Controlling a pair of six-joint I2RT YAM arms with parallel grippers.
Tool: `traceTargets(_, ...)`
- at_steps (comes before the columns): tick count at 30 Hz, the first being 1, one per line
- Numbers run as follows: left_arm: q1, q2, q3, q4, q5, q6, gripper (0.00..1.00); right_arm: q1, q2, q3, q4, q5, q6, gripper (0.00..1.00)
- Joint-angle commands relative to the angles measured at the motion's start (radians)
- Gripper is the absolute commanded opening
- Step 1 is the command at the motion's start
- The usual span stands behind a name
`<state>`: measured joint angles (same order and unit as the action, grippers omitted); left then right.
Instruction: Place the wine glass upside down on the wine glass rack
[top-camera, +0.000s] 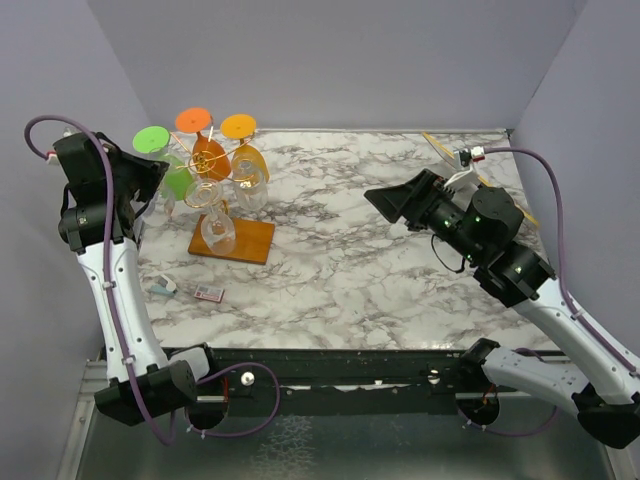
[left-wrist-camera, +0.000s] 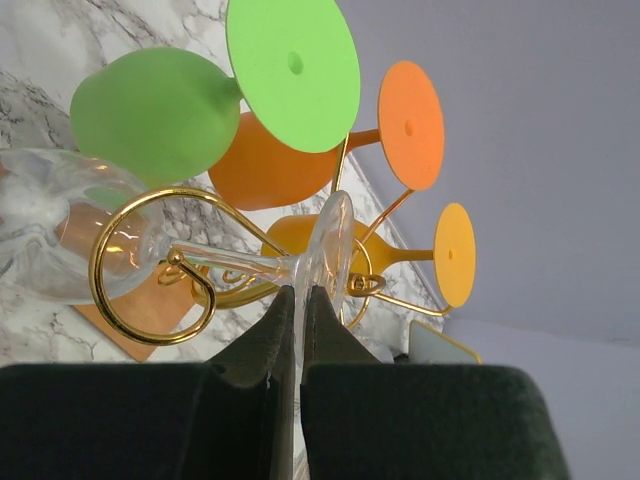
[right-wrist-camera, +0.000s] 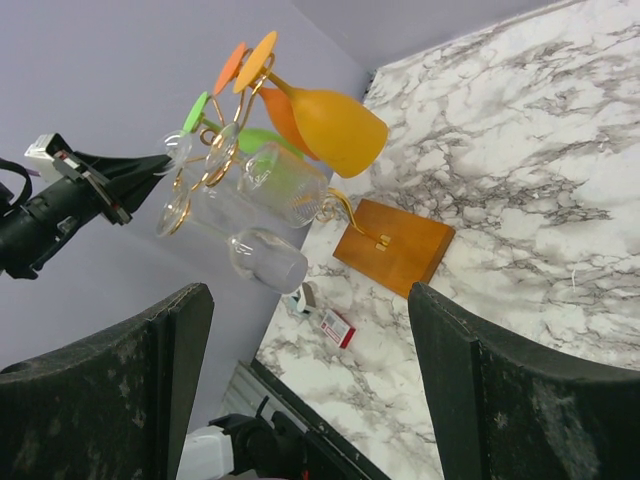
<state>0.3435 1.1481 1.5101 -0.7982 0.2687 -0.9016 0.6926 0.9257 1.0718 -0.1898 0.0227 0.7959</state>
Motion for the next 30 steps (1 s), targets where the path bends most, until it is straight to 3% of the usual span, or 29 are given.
traceTargets(1,0.016,0.010,0.028,0.055,-0.028,0.008,0.00,0.001,-0.019,-0.009,-0.022,0.042,0.003,0.84)
traceTargets(9,0.020,0.030,0.073,0.031,-0.055,0.021,0.00,0.001,-0.035,-0.004,-0.036,0.060,0.006,0.84)
traceTargets(20,0.020,0.018,0.124,-0.048,-0.195,0.036,0.00,0.001,-0.033,0.004,-0.044,0.056,0.000,0.84)
traceTargets(30,0.020,0.004,0.124,-0.101,-0.146,0.040,0.00,0.001,-0.032,-0.003,-0.043,0.053,0.003,0.84)
